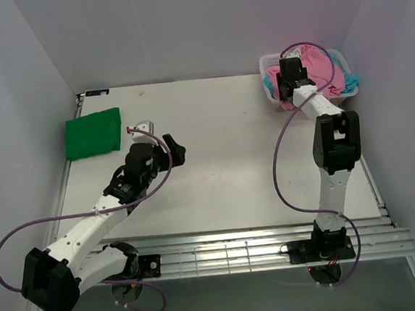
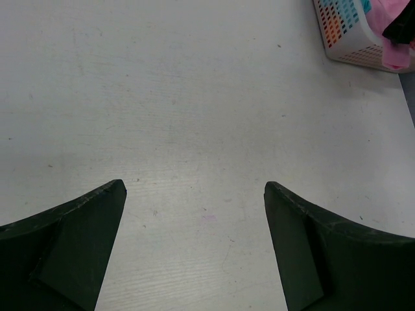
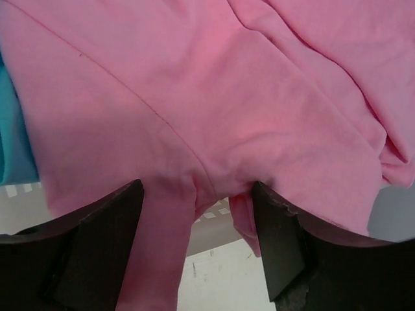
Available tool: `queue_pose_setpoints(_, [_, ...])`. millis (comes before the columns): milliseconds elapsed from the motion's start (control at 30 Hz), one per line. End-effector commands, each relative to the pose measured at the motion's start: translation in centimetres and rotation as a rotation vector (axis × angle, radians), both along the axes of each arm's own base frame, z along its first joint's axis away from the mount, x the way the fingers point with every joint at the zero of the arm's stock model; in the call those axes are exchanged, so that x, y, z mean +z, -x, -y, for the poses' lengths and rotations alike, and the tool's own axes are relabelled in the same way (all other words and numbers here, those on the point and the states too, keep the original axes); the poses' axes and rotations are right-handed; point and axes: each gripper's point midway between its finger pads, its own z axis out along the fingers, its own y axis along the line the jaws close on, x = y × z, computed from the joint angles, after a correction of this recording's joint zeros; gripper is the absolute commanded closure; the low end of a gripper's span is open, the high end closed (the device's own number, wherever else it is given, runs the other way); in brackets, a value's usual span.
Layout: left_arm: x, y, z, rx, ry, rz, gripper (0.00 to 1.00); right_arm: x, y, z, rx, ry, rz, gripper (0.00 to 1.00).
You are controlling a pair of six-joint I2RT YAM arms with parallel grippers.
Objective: Fold and stack the t-shirts
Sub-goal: Grab the tshirt from the pile
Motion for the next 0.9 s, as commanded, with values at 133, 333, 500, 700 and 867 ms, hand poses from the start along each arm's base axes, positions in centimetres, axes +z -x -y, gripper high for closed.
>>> queue_pose_setpoints(133, [-0.1,0.2,-1.0,0.03,-0.013,0.009,0.02,0.3,-0.6,0.9,-0.033,0.014,-0.007,0.86])
queue_pose_setpoints(333, [-0.4,0.2,-0.9,0.029,-0.009,0.006,0.02,3.7,-0.6,-0.1,0.016,-0.037,0.065,0.92])
queue_pose_setpoints(500, [-0.5,0.2,-0.9,0.03,-0.001,0.005,0.02,10.7,2.1,-2.3,0.08,-0.079,0.138,0.92])
queue_pose_setpoints(700, [-1.1,0.3,-0.4,0.019,0.017,-0.014,0.02,19.0,9.3,-8.1,0.179,-0.074,0.282,0.92])
queue_pose_setpoints(867, [-1.8,0.6,-0.7,0.028,0.02,-0.029,0.02,21.3,16.8,-14.1,0.288,-0.103,0.323,0.92])
